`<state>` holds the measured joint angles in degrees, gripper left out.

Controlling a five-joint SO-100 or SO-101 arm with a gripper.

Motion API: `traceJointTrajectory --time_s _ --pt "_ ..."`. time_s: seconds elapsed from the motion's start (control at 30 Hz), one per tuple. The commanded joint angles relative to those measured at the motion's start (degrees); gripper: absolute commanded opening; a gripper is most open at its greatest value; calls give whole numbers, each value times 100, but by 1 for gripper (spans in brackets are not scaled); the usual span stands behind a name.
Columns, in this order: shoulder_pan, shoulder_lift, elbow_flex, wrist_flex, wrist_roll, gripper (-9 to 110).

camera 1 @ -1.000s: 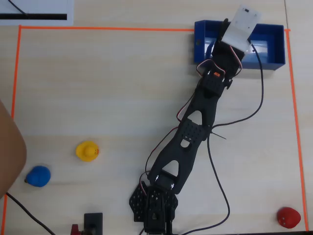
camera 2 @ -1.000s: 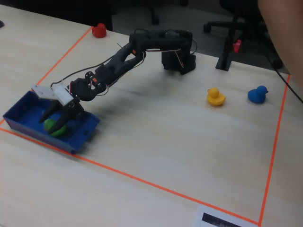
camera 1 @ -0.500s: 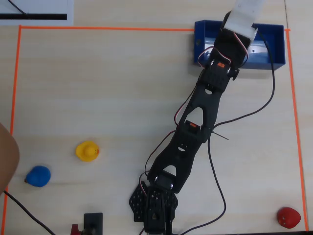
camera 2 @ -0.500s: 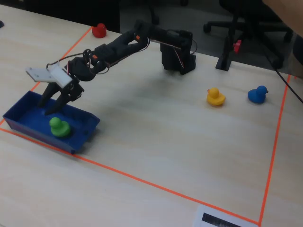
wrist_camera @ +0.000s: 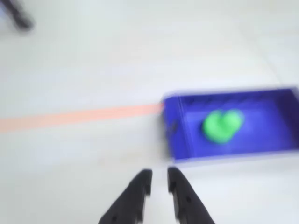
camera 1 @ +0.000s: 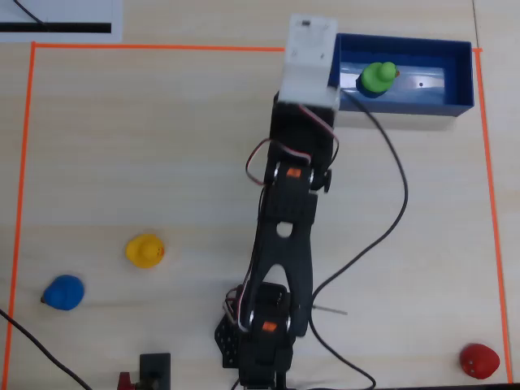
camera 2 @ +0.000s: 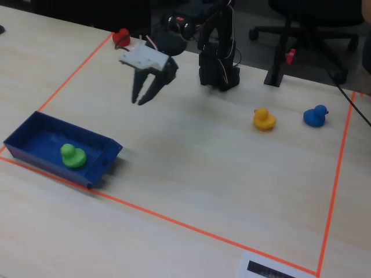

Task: Grasp green duck and put it into box.

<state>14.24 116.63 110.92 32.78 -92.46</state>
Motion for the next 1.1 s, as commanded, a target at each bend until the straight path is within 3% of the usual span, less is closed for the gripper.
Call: traceJointTrajectory --time_s 0.0,0.17,0.3,0.63,1.07 --pt "-229 2514 2355 1107 35 0" --pt "-545 3243 2505 3445 35 0" --pt "-905 3604 2479 4500 325 0" --pt "-1318 5379 3832 4992 457 0" --pt "-1274 6891 5476 4271 334 0"
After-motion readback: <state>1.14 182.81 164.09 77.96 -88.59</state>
